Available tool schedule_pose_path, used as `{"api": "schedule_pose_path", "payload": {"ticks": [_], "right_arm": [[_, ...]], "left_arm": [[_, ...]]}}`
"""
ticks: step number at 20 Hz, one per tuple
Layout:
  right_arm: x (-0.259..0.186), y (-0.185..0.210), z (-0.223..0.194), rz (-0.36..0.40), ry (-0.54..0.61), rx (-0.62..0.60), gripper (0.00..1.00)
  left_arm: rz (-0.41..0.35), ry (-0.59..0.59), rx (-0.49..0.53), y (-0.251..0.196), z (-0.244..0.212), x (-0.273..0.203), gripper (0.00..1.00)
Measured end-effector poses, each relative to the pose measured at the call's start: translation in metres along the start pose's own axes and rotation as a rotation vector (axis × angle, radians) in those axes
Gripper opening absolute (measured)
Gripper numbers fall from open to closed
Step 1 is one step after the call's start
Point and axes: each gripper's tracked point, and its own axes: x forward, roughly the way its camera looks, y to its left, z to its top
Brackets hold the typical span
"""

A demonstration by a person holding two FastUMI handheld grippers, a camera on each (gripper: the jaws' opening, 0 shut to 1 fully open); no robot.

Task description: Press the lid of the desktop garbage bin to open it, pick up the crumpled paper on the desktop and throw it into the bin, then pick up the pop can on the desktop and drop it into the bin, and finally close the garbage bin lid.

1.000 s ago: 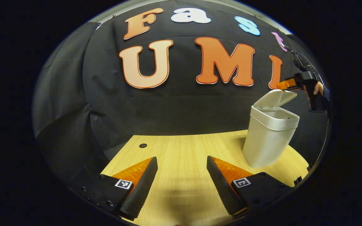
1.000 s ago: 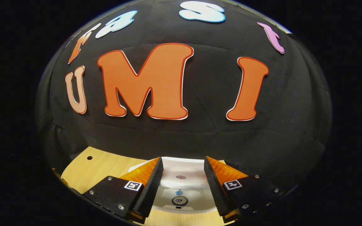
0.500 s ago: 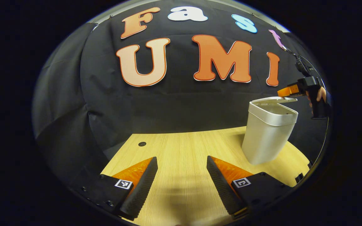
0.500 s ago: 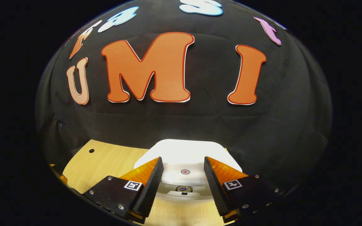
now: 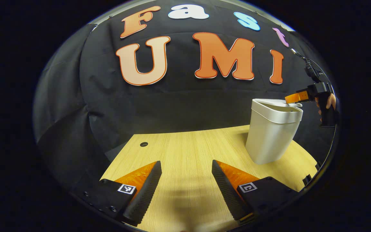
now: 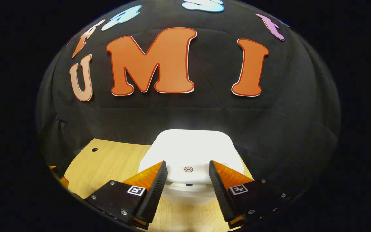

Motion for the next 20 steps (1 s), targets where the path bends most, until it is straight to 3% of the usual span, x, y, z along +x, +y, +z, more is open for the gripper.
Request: {"api": "schedule_pose_path", "payload": {"ticks": [9,10,11,16,19,20], "right_arm": [[0.001,0.001,-0.013,-0.021,0.019,-0.007,0.8],[0.0,0.001,-0.013,-0.023,0.018,-0.01,0.75],[0.001,0.001,-0.013,-0.026,0.016,-0.007,0.8],[0.0,0.002,-0.015,-0.039,0.013,0.013,0.8],[0.001,0.002,-0.017,-0.046,0.009,-0.005,0.78],[0.0,0.005,-0.018,-0.046,0.014,-0.002,0.78]], "left_arm": [[-0.03,0.016,0.018,-0.007,-0.009,-0.001,1.0],[-0.032,0.021,0.014,-0.007,-0.009,0.0,1.0],[-0.035,0.026,0.01,-0.007,-0.011,0.002,1.0],[-0.056,0.034,0.013,-0.014,-0.01,0.007,0.96],[-0.071,0.041,0.017,-0.019,-0.012,0.01,1.0],[-0.076,0.042,0.017,-0.021,-0.011,0.011,0.96]]}}
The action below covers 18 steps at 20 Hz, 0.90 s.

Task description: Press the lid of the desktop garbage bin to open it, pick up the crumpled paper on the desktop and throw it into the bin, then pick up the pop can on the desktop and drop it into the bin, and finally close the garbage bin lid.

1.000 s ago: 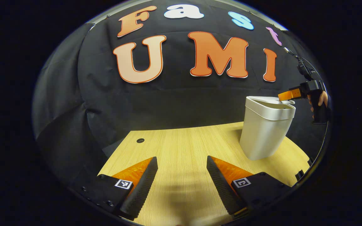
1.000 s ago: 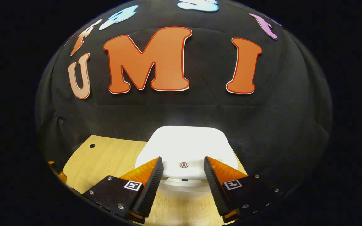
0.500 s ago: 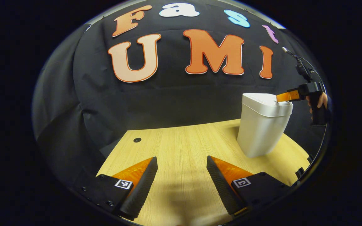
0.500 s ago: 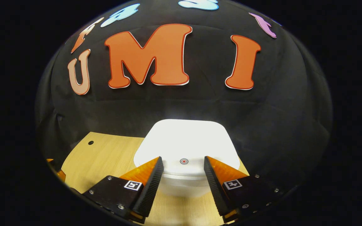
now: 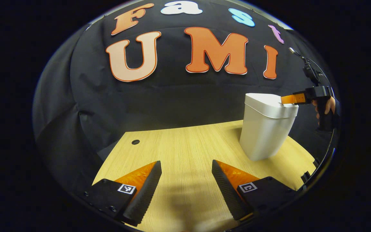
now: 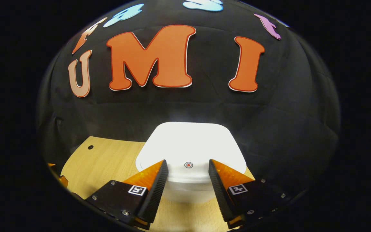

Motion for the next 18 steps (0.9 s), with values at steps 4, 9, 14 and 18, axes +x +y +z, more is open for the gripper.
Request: {"api": "schedule_pose_path", "payload": {"ticks": [4,9,14,18], "right_arm": [[-0.001,0.005,-0.002,0.0,0.02,0.009,0.63],[-0.004,0.008,-0.002,-0.013,-0.009,-0.016,0.59],[-0.031,0.039,-0.008,0.048,-0.085,-0.064,0.59],[-0.045,0.067,-0.004,0.097,-0.156,-0.079,0.59]], "left_arm": [[-0.016,-0.006,0.007,-0.006,0.005,0.004,1.0],[-0.017,-0.05,0.027,-0.001,0.022,0.005,1.0],[0.009,-0.094,0.035,0.011,0.037,0.005,1.0],[0.024,-0.15,0.041,0.016,0.057,0.003,1.0]]}}
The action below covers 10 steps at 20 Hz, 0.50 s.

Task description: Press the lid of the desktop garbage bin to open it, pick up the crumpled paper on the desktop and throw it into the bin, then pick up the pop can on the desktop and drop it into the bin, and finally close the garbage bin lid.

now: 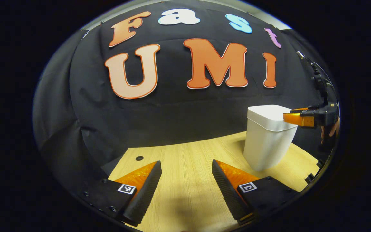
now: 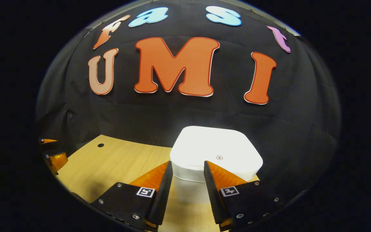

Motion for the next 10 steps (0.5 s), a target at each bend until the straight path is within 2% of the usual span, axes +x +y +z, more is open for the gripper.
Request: {"api": "schedule_pose_path", "payload": {"ticks": [5,7,10], "right_arm": [[-0.01,0.025,0.003,0.052,-0.042,0.013,0.63],[-0.013,0.034,0.003,0.079,-0.057,0.015,0.77],[-0.017,0.042,-0.003,0.115,-0.044,0.005,0.83]], "left_arm": [[0.019,-0.072,-0.001,0.009,0.021,-0.001,0.99],[0.025,-0.111,-0.004,0.012,0.031,-0.004,0.99],[0.028,-0.118,-0.032,0.016,0.032,-0.003,0.99]]}}
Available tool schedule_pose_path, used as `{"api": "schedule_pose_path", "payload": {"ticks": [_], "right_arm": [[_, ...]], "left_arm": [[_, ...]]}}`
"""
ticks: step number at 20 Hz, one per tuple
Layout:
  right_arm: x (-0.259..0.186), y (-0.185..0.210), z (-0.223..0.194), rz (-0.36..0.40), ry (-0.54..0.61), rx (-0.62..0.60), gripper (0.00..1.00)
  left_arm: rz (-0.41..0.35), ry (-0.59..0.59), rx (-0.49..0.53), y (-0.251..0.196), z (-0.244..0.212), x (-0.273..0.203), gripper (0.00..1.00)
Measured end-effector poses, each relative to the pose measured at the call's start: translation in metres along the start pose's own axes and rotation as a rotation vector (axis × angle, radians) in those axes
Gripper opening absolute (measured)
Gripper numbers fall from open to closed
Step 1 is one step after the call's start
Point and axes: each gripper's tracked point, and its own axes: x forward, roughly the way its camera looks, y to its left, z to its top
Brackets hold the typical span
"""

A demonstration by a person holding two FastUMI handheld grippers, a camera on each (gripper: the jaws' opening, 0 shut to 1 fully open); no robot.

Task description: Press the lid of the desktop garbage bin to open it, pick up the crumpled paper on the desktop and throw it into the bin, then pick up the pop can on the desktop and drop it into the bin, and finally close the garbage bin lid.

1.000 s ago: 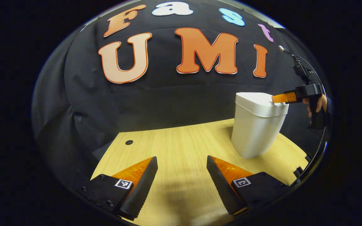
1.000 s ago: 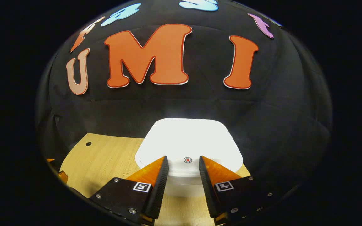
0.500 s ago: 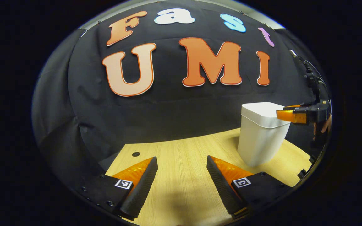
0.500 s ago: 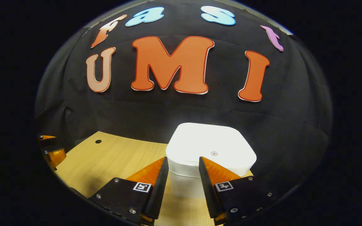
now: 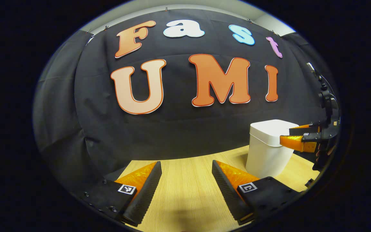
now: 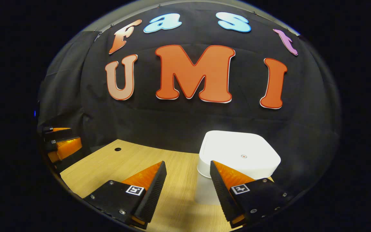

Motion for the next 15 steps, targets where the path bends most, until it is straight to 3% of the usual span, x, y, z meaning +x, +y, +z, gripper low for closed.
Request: {"api": "schedule_pose_path", "payload": {"ticks": [15], "right_arm": [[-0.003,0.001,0.009,-0.007,-0.06,-0.033,0.86]], "left_arm": [[0.076,-0.102,0.024,0.015,0.031,-0.006,0.99]]}}
